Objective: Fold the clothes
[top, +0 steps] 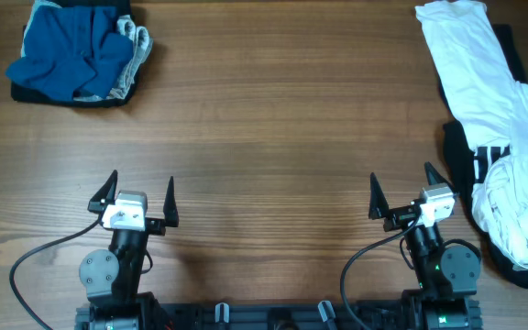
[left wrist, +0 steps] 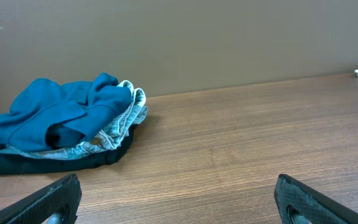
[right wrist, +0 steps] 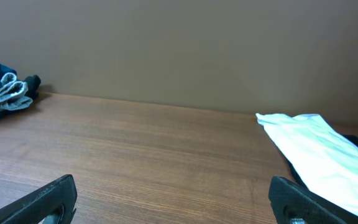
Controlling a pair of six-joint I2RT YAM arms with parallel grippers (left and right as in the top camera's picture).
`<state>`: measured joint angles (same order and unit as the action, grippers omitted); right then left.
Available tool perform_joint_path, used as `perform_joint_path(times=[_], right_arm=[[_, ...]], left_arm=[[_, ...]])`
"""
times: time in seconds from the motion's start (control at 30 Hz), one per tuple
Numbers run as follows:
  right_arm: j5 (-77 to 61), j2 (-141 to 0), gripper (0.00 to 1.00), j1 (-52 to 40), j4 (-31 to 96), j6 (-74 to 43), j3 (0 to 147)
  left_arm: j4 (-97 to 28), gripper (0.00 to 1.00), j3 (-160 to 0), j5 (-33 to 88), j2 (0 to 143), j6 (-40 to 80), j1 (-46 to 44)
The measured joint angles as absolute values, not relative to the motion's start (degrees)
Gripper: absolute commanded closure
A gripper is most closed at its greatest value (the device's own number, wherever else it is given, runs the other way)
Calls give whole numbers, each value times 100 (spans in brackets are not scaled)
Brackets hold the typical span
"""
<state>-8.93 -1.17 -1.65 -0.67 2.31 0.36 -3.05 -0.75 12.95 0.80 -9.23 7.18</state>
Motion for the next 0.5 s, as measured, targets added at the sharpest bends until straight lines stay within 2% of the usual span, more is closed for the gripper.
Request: perform_joint_path(times=[0.33, 0.5], right_arm=[[-849, -117, 0, -165, -139, 176, 36], [-847, -117, 0, -165, -274, 117, 49]], left_arm=[[-231, 0, -71, 1345, 80, -908, 718], [23, 0, -69, 1363, 80, -504, 718]])
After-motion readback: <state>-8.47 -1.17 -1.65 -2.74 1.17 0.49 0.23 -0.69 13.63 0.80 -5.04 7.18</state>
